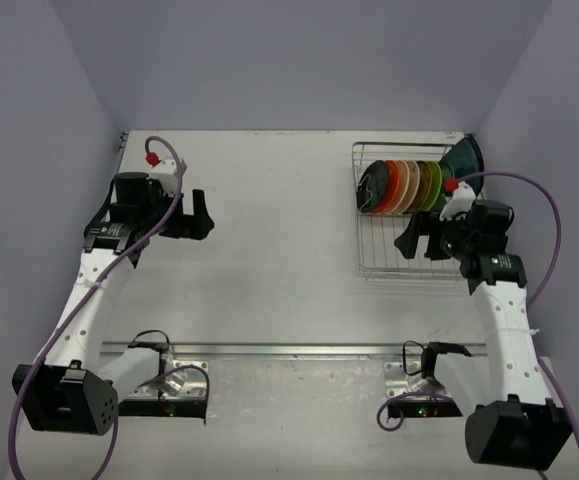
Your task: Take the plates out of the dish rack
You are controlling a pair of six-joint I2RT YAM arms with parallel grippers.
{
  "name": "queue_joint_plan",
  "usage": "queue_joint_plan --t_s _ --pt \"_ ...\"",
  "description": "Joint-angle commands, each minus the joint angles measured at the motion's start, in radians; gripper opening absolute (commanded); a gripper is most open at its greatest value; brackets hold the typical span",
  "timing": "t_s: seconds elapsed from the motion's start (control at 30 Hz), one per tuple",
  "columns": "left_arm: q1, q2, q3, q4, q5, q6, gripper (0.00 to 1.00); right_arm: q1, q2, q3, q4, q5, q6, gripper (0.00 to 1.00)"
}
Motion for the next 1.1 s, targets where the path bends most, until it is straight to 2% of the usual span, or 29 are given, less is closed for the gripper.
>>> queue_joint_plan --t_s 0.0,0.1,0.2,0.37,0.53,0.67,1.07 --pt "0.01 -0.016 0.008 0.049 -0.072 -0.008 1.0 0.053 0.085 0.096 0.081 0.108 0.011 0.94" --pt "0.01 -0.012 0.021 0.066 -0.143 -0.037 1.0 0.119 0.17 0.167 0.118 0.225 0.013 0.89" --pt "0.01 0.006 0.051 0.066 -0.248 -0.093 1.0 0.197 0.281 0.276 0.145 0.322 0.031 0.8" --pt "0.01 0.021 0.058 0.065 -0.31 -0.108 1.0 0.208 0.434 0.434 0.128 0.376 0.128 0.58" --pt "0.01 0.02 0.055 0.066 -0.353 -0.104 1.0 0.218 0.578 0.545 0.149 0.438 0.153 0.38" --pt "0.01 0.027 0.048 0.072 -0.362 -0.099 1.0 0.23 0.654 0.596 0.154 0.439 0.154 0.35" --pt "0.01 0.051 0.054 0.069 -0.372 -0.096 1.0 0.257 0.811 0.666 0.189 0.506 0.117 0.34"
